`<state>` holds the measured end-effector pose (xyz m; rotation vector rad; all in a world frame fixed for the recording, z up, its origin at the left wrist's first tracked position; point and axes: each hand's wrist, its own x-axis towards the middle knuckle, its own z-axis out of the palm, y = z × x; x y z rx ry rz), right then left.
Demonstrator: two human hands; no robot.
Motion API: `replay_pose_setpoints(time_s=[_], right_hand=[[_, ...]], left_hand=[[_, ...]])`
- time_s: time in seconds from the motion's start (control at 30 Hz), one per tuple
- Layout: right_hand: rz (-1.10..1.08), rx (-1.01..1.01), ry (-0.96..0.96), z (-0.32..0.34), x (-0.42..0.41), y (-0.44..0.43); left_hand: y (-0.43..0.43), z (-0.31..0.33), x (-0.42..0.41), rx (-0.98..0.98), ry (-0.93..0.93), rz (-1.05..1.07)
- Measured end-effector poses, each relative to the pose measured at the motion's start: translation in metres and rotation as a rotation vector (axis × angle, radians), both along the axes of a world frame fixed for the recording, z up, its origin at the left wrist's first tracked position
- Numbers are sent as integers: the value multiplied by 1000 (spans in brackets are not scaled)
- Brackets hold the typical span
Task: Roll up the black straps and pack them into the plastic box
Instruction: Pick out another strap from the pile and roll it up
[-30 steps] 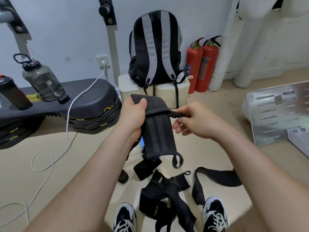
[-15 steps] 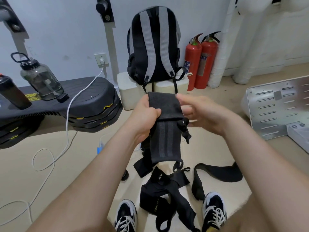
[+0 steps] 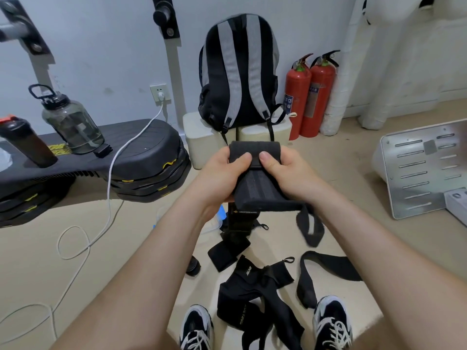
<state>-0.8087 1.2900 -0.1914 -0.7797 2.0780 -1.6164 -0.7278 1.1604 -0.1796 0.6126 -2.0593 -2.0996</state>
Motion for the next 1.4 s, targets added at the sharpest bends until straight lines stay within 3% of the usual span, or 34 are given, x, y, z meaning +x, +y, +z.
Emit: replay_pose_setpoints(time_s=[0.17, 0.33, 0.47, 0.8, 0.97, 1.07, 1.17, 1.33, 1.4], right_hand=[[20, 144, -113, 17, 1, 11], [-239, 101, -117, 14, -1, 9], [-70, -54, -307, 14, 7, 7], [101, -266, -814, 13, 17, 9], [85, -245, -784, 15, 9, 12], [79, -116, -642, 18, 5, 14], [-28, -91, -547, 20, 0, 15], [-165, -270, -612, 24, -8, 18], [-201, -314, -628, 24, -9, 17]], left_hand=[[-1, 1, 3, -48, 86, 67], [2, -2, -1, 51, 46, 79], [0, 2, 0, 150, 48, 59], [-3, 2, 7, 94, 2, 2], [-5, 3, 13, 35, -20, -19], [-3, 1, 14, -51, -56, 13], [-4, 0, 17, 44, -44, 27], [-24, 12, 43, 205, 53, -327], [-25, 10, 51, 150, 75, -390]])
